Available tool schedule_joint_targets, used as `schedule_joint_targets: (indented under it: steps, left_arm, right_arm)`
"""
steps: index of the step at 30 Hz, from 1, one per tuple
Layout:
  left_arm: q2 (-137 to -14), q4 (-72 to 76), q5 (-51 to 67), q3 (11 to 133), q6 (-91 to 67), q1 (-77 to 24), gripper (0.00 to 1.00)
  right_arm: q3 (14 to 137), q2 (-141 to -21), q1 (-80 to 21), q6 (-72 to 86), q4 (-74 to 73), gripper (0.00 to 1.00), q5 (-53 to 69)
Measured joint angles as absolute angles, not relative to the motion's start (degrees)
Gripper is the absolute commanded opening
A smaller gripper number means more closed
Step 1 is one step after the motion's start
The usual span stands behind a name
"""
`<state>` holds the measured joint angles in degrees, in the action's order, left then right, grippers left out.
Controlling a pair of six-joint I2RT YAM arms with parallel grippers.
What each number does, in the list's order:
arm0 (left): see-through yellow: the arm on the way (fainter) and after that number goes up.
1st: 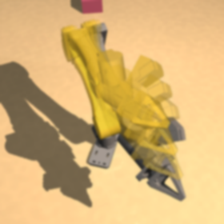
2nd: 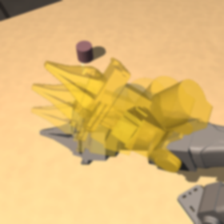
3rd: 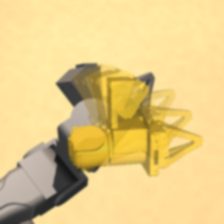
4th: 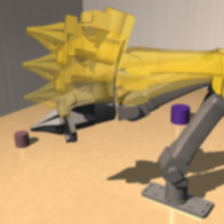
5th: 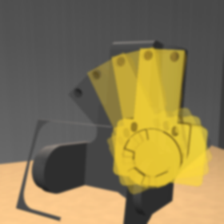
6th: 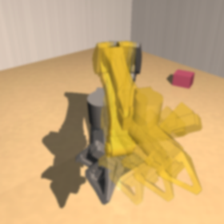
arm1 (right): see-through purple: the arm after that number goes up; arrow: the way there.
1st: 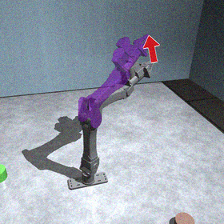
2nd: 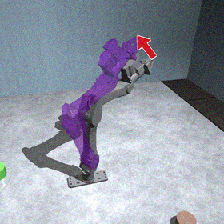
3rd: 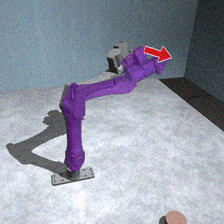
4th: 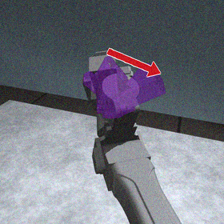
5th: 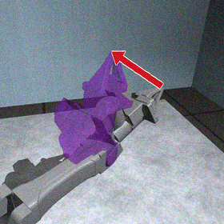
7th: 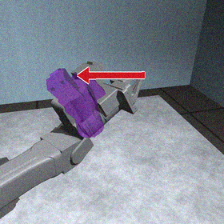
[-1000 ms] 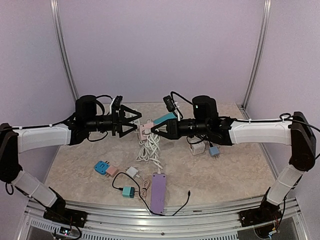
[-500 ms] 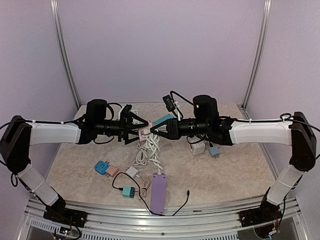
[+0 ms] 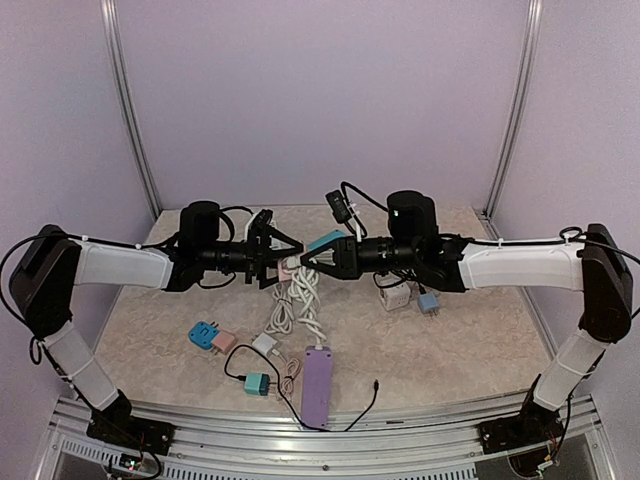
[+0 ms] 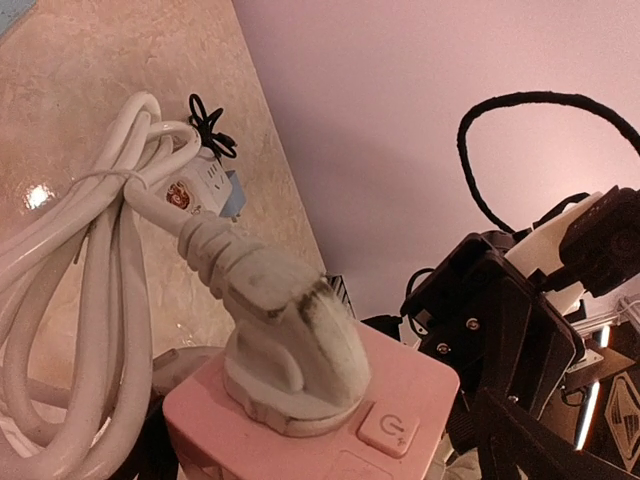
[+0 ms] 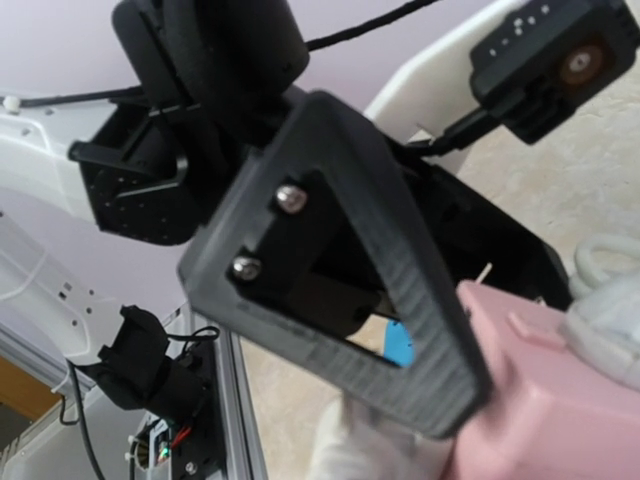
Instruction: Pull the plug off the socket
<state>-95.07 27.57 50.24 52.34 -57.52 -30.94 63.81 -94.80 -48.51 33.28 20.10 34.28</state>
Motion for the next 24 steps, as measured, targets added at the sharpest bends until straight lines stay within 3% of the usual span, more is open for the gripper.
schedule_joint_targets:
  steps: [8, 18, 24]
  left_arm:
    - [-95.1, 29.6, 50.8, 52.2, -57.4, -31.0, 0.98]
    - [-95.1, 29.9, 50.3, 52.2, -55.6, -31.1, 0.76]
    - [-94.9, 28.9, 50.3, 52.2, -54.3, -31.1, 0.68]
  right_arm:
    - [62.8, -94.5, -48.5, 35.6, 22.7, 0.00, 34.7]
    - [61.5, -93.8, -48.5, 37.1, 24.4, 0.00, 35.4]
    - [60.4, -93.3, -48.4, 37.3, 25.5, 0.00, 35.3]
